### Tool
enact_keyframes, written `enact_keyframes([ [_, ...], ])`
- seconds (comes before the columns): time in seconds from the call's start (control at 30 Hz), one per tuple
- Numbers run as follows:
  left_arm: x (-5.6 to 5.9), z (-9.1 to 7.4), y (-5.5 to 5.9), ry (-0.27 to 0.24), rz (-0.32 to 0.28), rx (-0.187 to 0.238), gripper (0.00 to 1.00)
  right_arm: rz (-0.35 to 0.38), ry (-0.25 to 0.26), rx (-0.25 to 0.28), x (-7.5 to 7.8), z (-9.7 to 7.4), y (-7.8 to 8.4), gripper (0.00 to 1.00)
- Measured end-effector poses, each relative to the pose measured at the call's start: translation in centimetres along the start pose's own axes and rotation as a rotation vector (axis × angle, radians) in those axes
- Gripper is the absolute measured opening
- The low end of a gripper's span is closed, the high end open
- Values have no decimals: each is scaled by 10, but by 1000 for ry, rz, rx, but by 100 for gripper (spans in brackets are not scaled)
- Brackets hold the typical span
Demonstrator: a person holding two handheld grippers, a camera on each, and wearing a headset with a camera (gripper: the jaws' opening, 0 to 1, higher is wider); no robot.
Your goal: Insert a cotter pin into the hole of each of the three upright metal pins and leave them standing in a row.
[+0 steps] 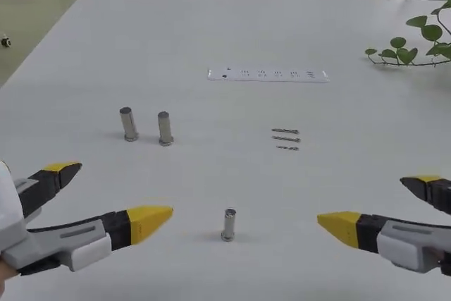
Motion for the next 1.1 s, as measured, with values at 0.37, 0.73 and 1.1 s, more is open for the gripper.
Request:
enact_keyframes([
  [0.37,4,-11,9,-10,-38,10,99,-96,-23,-45,10,21,-23,78],
  [0.73,15,-13,26,-3,-19,-55,99,-299,-94,-164,17,49,-44,71],
  [1.1,23,-10,28,13,-17,-64,99,-495,-179,-263,32,78,-73,65],
])
Point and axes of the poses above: the centre of the closed fingertips' face, and the gripper's own axes: z roughly forward along the fingers, x roughly to its right, y roughly out of its underside, the point moved 6 cm from there along -z, roughly backward along the fingers, and after that the axes turned 3 degrees about -y, right-handed, at the moved point
